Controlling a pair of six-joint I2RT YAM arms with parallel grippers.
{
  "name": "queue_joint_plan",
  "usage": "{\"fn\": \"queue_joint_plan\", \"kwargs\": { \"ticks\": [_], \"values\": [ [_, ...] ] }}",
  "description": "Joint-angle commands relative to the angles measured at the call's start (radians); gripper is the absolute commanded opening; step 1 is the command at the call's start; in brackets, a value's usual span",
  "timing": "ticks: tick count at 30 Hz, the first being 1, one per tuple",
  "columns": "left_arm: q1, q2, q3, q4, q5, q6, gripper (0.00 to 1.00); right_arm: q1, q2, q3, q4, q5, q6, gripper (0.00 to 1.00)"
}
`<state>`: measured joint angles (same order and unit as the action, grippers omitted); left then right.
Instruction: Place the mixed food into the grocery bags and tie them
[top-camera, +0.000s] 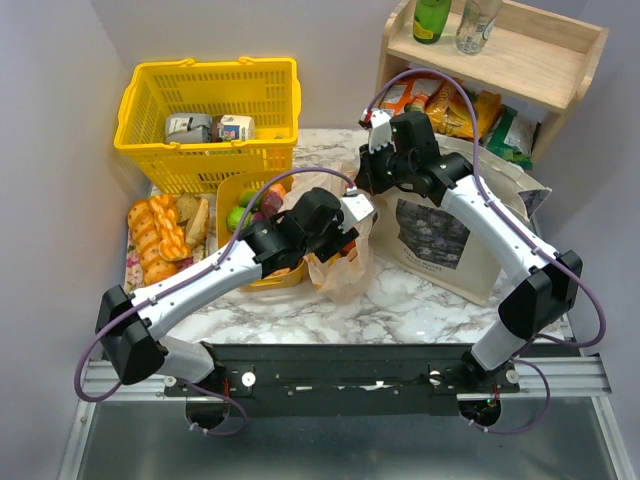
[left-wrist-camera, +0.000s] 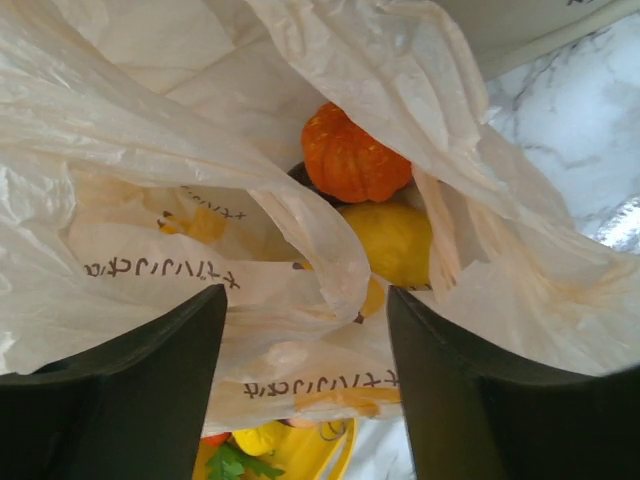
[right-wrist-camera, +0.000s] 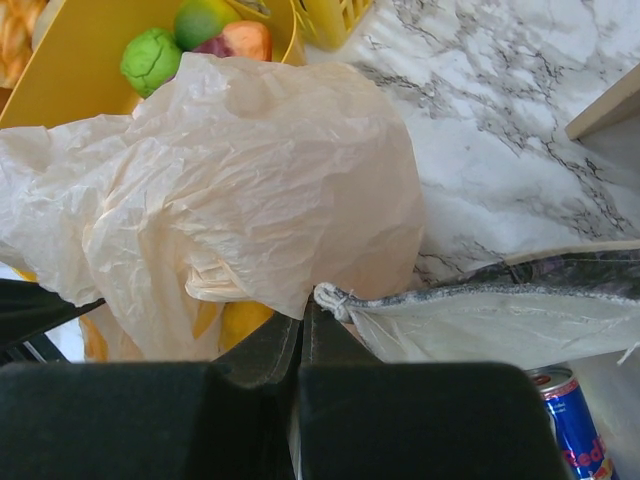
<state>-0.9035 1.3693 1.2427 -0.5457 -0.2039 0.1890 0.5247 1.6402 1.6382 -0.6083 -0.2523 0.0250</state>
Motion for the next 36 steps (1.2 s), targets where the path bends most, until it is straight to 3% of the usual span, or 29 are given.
{"fn": "queue_joint_plan", "kwargs": {
  "ticks": [1, 3, 7, 9, 12, 13, 15, 16, 19, 22, 26, 29, 36],
  "values": [
    [-0.011, 0.004, -0.034, 0.072, -0.147, 0.03, 0.56, 0.006, 0.006, 0.029, 0.03, -0.028, -0.005, 0.07],
    [-0.011, 0.002, -0.045, 0.082, -0.155, 0.033, 0.45, 0.006, -0.009, 0.025, 0.031, -0.034, -0.005, 0.07],
    [-0.011, -0.015, -0.051, 0.105, -0.18, 0.036, 0.11, 0.006, -0.045, 0.005, 0.033, -0.039, 0.0, 0.09],
    [-0.011, -0.025, -0.048, 0.119, -0.177, 0.03, 0.01, 0.006, -0.059, -0.012, 0.033, -0.048, 0.003, 0.13],
    [-0.012, -0.052, -0.037, 0.13, -0.157, 0.015, 0.0, 0.006, -0.108, -0.044, 0.032, -0.053, 0.01, 0.29],
    [-0.009, -0.067, -0.031, 0.132, -0.149, 0.009, 0.0, 0.006, -0.121, -0.057, 0.031, -0.053, 0.016, 0.42],
    [0.003, -0.085, -0.005, 0.135, -0.102, -0.019, 0.0, 0.006, -0.177, -0.081, 0.03, -0.042, 0.026, 0.57],
    [0.009, -0.105, 0.001, 0.138, -0.08, -0.029, 0.0, 0.006, -0.196, -0.113, 0.03, -0.036, 0.035, 0.7],
    [0.058, -0.133, 0.018, 0.159, 0.025, -0.077, 0.0, 0.006, -0.292, -0.175, 0.03, 0.004, 0.052, 0.8],
    [0.107, -0.136, 0.041, 0.158, 0.115, -0.129, 0.0, 0.006, -0.382, -0.228, 0.028, 0.027, 0.075, 0.78],
    [0.172, -0.141, 0.06, 0.168, 0.197, -0.186, 0.0, 0.024, -0.48, -0.36, 0.056, -0.034, 0.125, 0.68],
    [0.219, -0.144, 0.058, 0.185, 0.268, -0.227, 0.0, 0.095, -0.536, -0.431, 0.122, -0.08, 0.168, 0.65],
    [0.27, -0.145, 0.05, 0.205, 0.314, -0.281, 0.0, 0.29, -0.458, -0.446, 0.235, -0.05, 0.201, 0.63]
  ]
}}
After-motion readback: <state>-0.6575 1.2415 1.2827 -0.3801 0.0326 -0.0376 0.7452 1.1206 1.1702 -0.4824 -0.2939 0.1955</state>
